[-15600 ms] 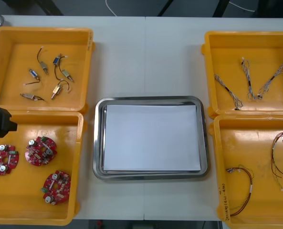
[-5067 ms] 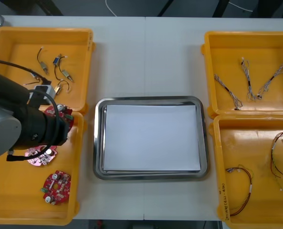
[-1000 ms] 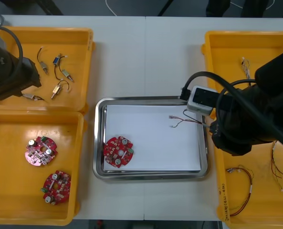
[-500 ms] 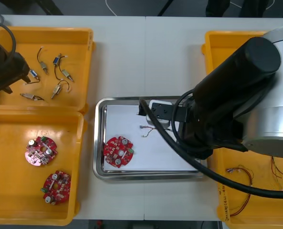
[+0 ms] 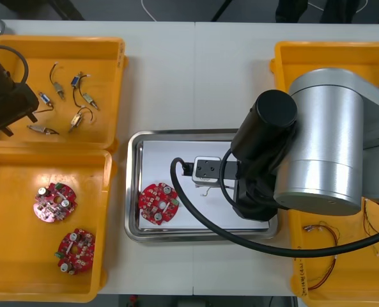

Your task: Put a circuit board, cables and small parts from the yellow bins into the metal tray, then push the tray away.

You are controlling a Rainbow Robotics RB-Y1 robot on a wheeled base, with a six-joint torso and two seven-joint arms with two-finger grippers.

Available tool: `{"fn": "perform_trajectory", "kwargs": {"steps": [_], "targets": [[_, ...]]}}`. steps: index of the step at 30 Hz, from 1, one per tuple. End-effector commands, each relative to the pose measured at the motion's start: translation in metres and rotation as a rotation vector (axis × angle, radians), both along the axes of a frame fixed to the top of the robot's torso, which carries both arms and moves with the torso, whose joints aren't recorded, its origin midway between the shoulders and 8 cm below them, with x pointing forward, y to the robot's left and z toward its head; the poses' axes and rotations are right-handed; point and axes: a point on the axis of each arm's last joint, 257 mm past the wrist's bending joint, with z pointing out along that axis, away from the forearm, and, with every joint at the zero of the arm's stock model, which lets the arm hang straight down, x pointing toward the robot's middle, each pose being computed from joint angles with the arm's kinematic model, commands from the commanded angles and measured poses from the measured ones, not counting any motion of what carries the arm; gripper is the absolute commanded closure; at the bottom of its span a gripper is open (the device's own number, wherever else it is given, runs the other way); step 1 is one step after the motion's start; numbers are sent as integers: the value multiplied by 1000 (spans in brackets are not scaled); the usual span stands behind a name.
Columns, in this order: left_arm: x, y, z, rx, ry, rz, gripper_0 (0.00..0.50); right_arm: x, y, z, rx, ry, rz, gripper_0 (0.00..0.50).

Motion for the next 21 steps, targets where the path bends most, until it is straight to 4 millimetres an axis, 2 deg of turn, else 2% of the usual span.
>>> {"fn": "perform_trajectory", "kwargs": {"steps": [1, 11, 13, 21], "targets": [[24, 16, 37, 75, -61, -57, 0, 9, 18, 1, -21, -26, 116, 500], [52, 30, 32, 67, -116, -32, 0, 22, 23, -20, -35, -12, 182, 500], [56, 34, 26, 85, -113, -28, 0, 23, 23, -25, -37, -24, 181, 500], [72, 27, 2, 70, -128, -29, 0, 24, 19, -48, -61, -59, 183, 500]]}}
